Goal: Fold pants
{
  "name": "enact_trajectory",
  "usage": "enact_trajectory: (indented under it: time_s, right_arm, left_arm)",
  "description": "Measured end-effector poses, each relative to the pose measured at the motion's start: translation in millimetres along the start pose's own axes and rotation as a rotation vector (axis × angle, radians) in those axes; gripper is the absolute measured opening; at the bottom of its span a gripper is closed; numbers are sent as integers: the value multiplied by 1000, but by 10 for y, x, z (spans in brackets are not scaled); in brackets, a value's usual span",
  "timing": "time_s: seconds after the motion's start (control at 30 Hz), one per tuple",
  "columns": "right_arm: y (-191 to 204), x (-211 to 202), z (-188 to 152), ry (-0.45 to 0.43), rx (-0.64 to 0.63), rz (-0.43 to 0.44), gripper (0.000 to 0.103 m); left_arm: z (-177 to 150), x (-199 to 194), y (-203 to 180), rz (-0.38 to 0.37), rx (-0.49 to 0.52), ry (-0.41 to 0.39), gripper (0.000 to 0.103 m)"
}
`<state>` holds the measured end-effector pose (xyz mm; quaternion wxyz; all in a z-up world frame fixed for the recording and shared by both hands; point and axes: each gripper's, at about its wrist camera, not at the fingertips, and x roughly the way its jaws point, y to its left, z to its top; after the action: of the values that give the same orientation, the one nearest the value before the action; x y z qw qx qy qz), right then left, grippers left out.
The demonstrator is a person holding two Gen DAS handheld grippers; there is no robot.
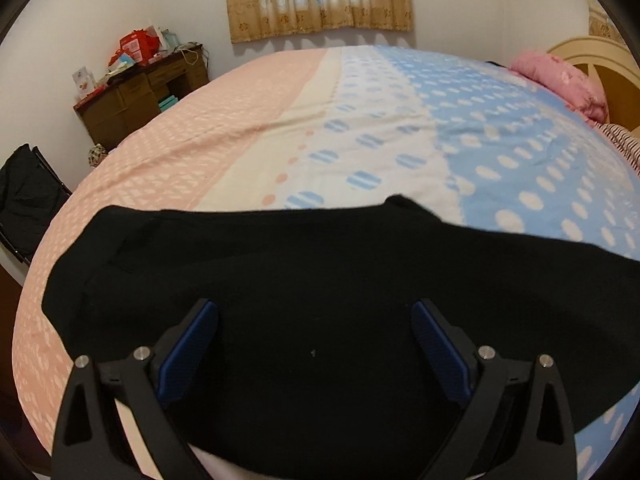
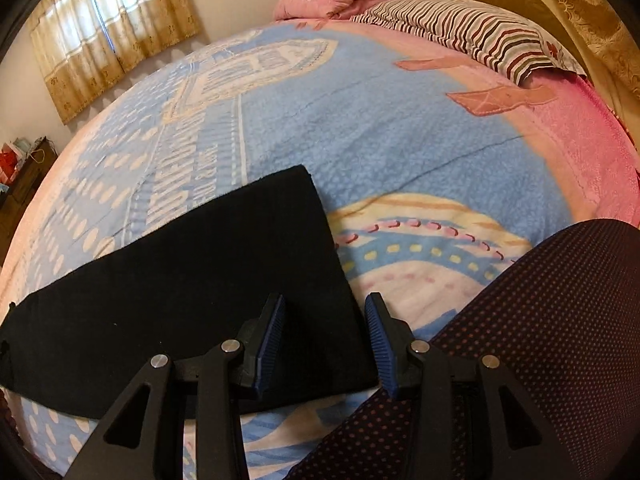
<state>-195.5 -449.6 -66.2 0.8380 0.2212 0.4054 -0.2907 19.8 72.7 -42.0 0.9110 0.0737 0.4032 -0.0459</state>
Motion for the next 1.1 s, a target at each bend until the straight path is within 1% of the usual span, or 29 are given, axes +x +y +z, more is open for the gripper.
enact_trajectory:
  time_s: [0.07, 0.13, 0.3, 0.4, 0.47, 0.53, 0.63, 0.7, 0.77, 0.83, 0.93, 1.0, 1.1]
  right_arm:
    - [-3, 13, 4, 3, 10, 5, 45]
    - [15, 26, 3, 8, 0, 4, 45]
    - [32, 45, 17, 18, -13, 3, 45]
    - [60, 34, -3, 20, -26, 0, 45]
    - [111, 26, -26, 22, -47, 2, 38]
    - [158, 7, -44, 19, -63, -3, 34]
    - [203, 5, -65, 11, -81, -21, 31]
    - [200, 2, -66, 9, -74, -8, 26]
    - [219, -20, -62, 3, -83, -9, 14]
    - [252, -118, -32, -15, -94, -12, 12]
    - [374, -411, 38, -78, -106, 23, 12]
    - [554, -631, 73, -116, -141, 56, 12]
    - [984, -948, 64, -162, -232, 113, 12]
  left_arm:
    - [-40, 33, -23, 17, 16, -2, 100]
    - [-79, 19, -42, 29, 27, -28, 103]
    - [-101, 33, -6, 6, 2, -29, 103]
    - [-121, 29, -42, 18, 7, -43, 103]
    - [-118, 39, -50, 21, 8, -44, 103]
    - [-114, 46, -48, 19, 5, -43, 103]
    - [-114, 52, -55, 20, 5, -45, 103]
    - [-118, 55, -57, 20, 4, -48, 103]
    - [-115, 61, -56, 18, 4, -48, 103]
    - [-113, 65, -53, 16, 2, -48, 103]
    - [-112, 64, -52, 13, -1, -48, 103]
    - [-114, 66, -54, 13, -1, -49, 103]
    - [-115, 65, -54, 12, -2, -50, 103]
